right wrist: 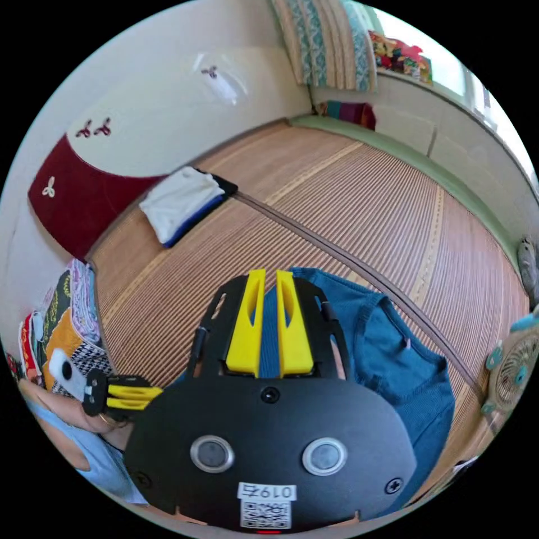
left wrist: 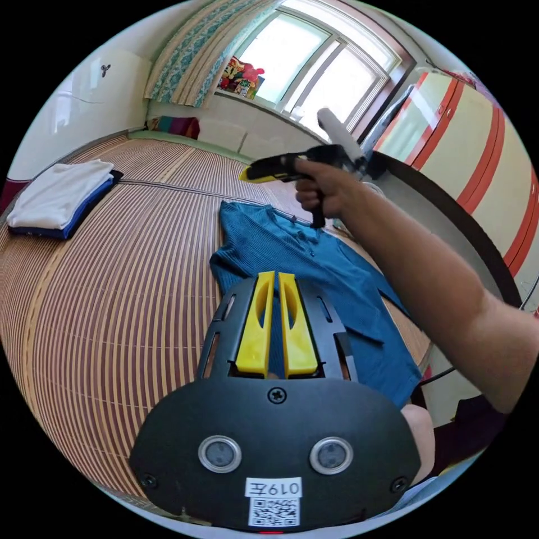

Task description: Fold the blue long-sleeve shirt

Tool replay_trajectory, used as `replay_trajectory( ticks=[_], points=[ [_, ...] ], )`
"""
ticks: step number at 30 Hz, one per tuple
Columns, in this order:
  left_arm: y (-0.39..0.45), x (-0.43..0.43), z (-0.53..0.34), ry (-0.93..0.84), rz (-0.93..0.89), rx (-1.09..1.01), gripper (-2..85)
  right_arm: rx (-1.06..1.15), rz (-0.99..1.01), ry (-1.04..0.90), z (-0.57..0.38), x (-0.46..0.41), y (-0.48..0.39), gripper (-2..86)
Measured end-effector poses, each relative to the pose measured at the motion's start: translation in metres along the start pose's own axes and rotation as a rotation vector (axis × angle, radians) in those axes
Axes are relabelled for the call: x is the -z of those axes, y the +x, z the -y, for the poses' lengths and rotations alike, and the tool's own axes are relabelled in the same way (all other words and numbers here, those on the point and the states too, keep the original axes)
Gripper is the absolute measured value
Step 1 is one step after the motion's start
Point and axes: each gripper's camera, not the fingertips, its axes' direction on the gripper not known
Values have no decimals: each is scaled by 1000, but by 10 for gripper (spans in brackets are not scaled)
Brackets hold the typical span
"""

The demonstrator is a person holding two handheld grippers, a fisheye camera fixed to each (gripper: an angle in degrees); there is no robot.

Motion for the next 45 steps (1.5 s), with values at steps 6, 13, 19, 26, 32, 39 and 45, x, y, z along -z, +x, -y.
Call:
replay_trajectory(
  ticks=[6,13,19,26,32,39,45],
  points=[
    [-23,-12,5,-100,18,89,12,-30,-64,-275,82,-49,13,55],
    [-40,-15,8,-130,30,159,12,-67,-47,-350,123,-58,15,52],
    [-32,-28,13,-200,99,101,11,-83,-37,-339,131,-63,10,-5],
    [-34,-39,14,-245,116,95,12,-122,-18,-247,117,-71,3,4],
    [-34,-38,16,-224,122,92,13,-142,-28,-200,102,-70,-5,50],
    [-45,-26,18,-140,123,139,9,-76,-142,-33,68,-39,-34,39],
    [-59,-18,17,-86,96,196,8,24,7,127,-18,-13,-87,-6]
  ],
)
